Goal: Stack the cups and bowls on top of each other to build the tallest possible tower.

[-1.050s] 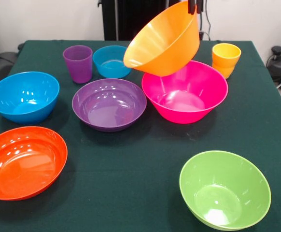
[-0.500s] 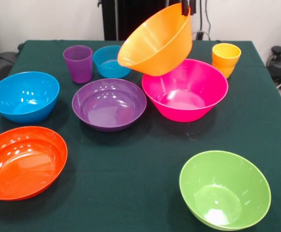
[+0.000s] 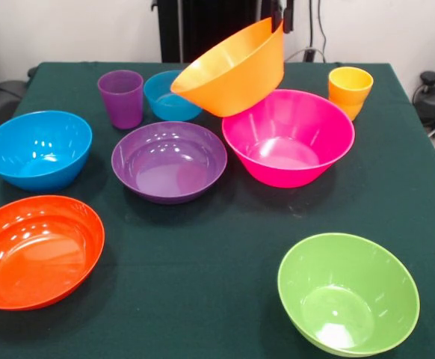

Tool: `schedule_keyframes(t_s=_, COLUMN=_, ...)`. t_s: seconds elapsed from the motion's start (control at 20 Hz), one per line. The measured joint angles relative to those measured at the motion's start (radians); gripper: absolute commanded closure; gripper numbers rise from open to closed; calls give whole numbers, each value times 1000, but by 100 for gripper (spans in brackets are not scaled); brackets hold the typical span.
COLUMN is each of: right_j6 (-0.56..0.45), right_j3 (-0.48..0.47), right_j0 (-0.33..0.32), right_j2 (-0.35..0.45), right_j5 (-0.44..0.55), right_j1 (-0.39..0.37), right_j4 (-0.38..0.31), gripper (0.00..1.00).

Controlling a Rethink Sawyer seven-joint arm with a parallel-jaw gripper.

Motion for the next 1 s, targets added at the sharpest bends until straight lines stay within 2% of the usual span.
schedule_keyframes(t_s=0.3, right_j6=0, right_j3=0, right_j0=47, right_j2=-52, right_j5=-32, right_j1=35, right_j4=-10, gripper=100)
schedule_keyframes(t_s=0.55, right_j6=0, right_j3=1, right_j0=46, right_j2=-61, right_j5=-32, right_j1=28, right_j4=-9, gripper=100)
schedule_keyframes(t_s=0.8, right_j6=0, right_j3=6, right_j0=24, right_j2=-54, right_j5=-23, right_j1=-6, right_j4=14, gripper=100)
schedule_keyframes(t_s=1.0, right_j6=0, right_j3=19, right_j0=-7, right_j2=-32, right_j5=32, right_j1=-67, right_j4=79, gripper=100)
